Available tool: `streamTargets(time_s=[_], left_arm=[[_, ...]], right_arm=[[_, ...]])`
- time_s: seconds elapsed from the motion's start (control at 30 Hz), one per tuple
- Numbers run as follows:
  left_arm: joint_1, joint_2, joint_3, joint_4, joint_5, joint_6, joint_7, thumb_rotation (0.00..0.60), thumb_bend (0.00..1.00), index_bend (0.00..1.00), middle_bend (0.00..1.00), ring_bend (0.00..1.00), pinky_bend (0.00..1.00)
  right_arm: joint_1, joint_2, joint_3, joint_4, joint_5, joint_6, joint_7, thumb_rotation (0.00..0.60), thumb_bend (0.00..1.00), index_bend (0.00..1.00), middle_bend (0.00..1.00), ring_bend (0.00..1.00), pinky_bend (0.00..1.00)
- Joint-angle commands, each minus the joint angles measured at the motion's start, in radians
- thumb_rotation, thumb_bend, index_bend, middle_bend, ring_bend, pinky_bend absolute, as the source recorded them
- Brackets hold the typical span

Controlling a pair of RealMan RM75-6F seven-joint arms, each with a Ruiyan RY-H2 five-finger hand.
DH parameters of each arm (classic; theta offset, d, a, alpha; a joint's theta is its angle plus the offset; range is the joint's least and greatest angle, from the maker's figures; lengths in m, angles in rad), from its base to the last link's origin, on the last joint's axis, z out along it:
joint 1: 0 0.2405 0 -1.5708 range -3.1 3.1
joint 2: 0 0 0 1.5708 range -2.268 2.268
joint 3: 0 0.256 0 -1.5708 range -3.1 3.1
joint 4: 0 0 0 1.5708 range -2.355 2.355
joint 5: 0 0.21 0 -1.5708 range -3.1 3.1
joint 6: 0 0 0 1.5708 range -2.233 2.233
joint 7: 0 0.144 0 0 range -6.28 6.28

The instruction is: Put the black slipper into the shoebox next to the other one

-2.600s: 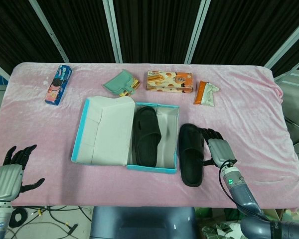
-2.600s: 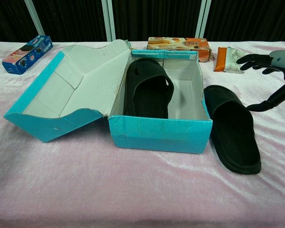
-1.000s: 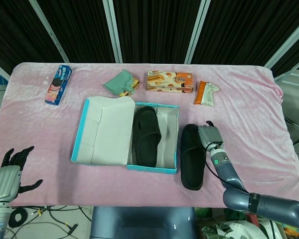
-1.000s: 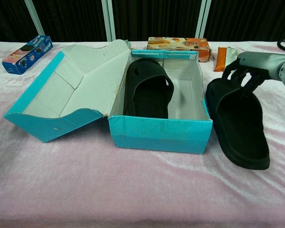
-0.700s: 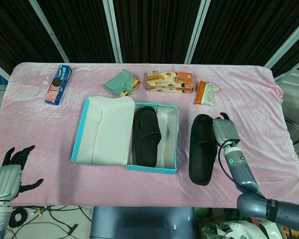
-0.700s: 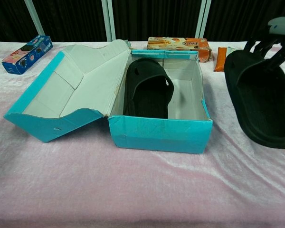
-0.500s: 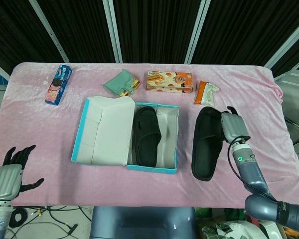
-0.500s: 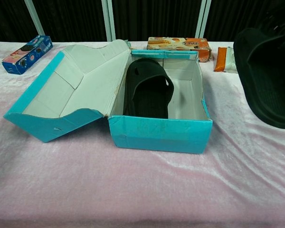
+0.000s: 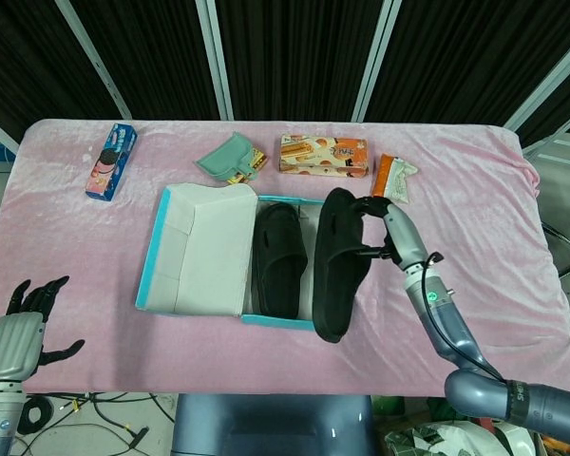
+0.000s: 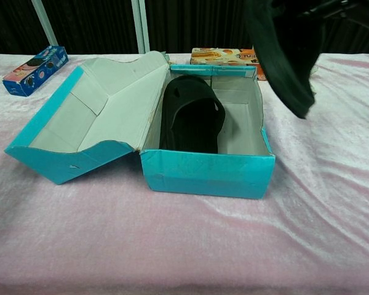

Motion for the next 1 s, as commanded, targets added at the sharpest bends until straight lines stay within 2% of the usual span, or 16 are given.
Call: streamTargets(time_s=[0.03, 0.17, 0.3, 0.47, 0.7, 1.0], left_arm=[[0.002, -0.001, 0.002, 0.004, -0.006, -0.003, -0.004, 0.6, 0.0, 0.1, 0.16, 0.16, 0.0], [0.006, -0.003, 0.003, 0.01, -0.015, -0.005, -0.01, 0.6, 0.0, 0.1, 0.16, 0.16, 0.0], [0.009, -0.005, 0.006, 0.014, -0.018, -0.004, -0.013, 0.6, 0.0, 0.1, 0.16, 0.16, 0.0], [0.016, -0.003, 0.01, 0.014, -0.023, -0.001, -0.017, 0.6, 0.0, 0.1, 0.16, 0.16, 0.0], [0.031, 0.001, 0.016, 0.01, -0.022, 0.016, -0.02, 0.6, 0.0, 0.1, 0.15, 0.16, 0.0], [0.045, 0.006, 0.022, -0.003, -0.013, 0.036, -0.01, 0.6, 0.0, 0.1, 0.15, 0.16, 0.0]], right_arm=[[0.046, -0.094, 0.033, 0.074, -0.022, 0.0, 0.029, 0.6, 0.18, 0.57, 0.55, 0.29, 0.1], [0.084, -0.184, 0.031, 0.146, -0.036, 0.033, 0.009, 0.6, 0.18, 0.57, 0.55, 0.28, 0.1], [0.125, -0.293, 0.019, 0.266, -0.068, 0.073, -0.016, 0.6, 0.18, 0.57, 0.55, 0.28, 0.1], [0.151, -0.382, 0.008, 0.394, -0.124, 0.084, 0.014, 0.6, 0.17, 0.57, 0.55, 0.28, 0.1], [0.166, -0.484, -0.045, 0.597, -0.32, 0.159, 0.107, 0.6, 0.14, 0.57, 0.55, 0.27, 0.1], [0.162, -0.575, -0.105, 0.804, -0.494, 0.276, 0.251, 0.6, 0.12, 0.57, 0.55, 0.27, 0.1]])
